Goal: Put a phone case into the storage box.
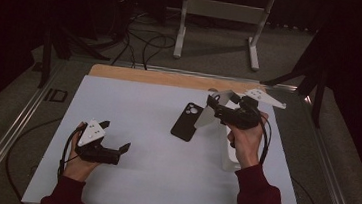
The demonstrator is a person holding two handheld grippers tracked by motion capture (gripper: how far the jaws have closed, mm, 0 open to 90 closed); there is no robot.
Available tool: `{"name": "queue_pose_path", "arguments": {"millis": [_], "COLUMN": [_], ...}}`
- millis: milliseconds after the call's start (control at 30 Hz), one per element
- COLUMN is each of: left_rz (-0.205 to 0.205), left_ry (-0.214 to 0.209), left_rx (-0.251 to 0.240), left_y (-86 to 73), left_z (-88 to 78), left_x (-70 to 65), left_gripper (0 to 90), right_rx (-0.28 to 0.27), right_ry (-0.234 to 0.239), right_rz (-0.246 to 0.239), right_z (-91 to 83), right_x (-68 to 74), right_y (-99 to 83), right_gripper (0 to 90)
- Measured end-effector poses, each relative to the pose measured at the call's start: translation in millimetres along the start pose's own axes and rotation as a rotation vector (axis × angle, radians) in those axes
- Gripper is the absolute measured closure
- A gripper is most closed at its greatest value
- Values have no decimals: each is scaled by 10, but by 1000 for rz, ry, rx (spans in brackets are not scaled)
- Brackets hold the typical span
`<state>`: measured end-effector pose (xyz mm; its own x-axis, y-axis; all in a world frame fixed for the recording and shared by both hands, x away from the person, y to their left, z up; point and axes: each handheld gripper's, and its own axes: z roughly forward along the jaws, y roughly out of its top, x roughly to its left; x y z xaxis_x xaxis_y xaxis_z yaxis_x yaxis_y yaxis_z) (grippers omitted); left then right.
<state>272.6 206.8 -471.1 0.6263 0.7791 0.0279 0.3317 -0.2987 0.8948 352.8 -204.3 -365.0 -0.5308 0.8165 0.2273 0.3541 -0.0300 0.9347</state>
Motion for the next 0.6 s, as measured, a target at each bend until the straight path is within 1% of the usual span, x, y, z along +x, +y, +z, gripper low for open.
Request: {"name": "queue_pose_path", "arguments": {"millis": [67, 267, 300, 333, 500, 567, 600], "left_rz": [-4, -6, -6, -14, -16, -22, -30], "left_ry": [8, 53, 53, 66, 80, 81, 89], "left_rx": [0, -9, -9, -16, -25, -29, -36], "left_y": [-44, -164, -164, -189, -232, -243, -261], "left_z": [-35, -130, -130, -157, -215, -229, -252], "left_x": [15, 37, 37, 43, 59, 68, 87], "left_gripper": [0, 0, 0, 0, 0, 0, 0], "right_rx": [-1, -5, -5, -6, -6, -6, -6], "right_ry": [-5, -16, -16, -21, -34, -37, -40], "right_rz": [-1, 0, 0, 2, 2, 2, 4], "right_z": [0, -2, -2, -1, 10, 14, 19], "right_x": [-15, -54, -54, -63, -97, -103, -108], "right_y": [7, 32, 32, 36, 49, 52, 56], "right_gripper": [164, 164, 164, 164, 164, 164, 164]}}
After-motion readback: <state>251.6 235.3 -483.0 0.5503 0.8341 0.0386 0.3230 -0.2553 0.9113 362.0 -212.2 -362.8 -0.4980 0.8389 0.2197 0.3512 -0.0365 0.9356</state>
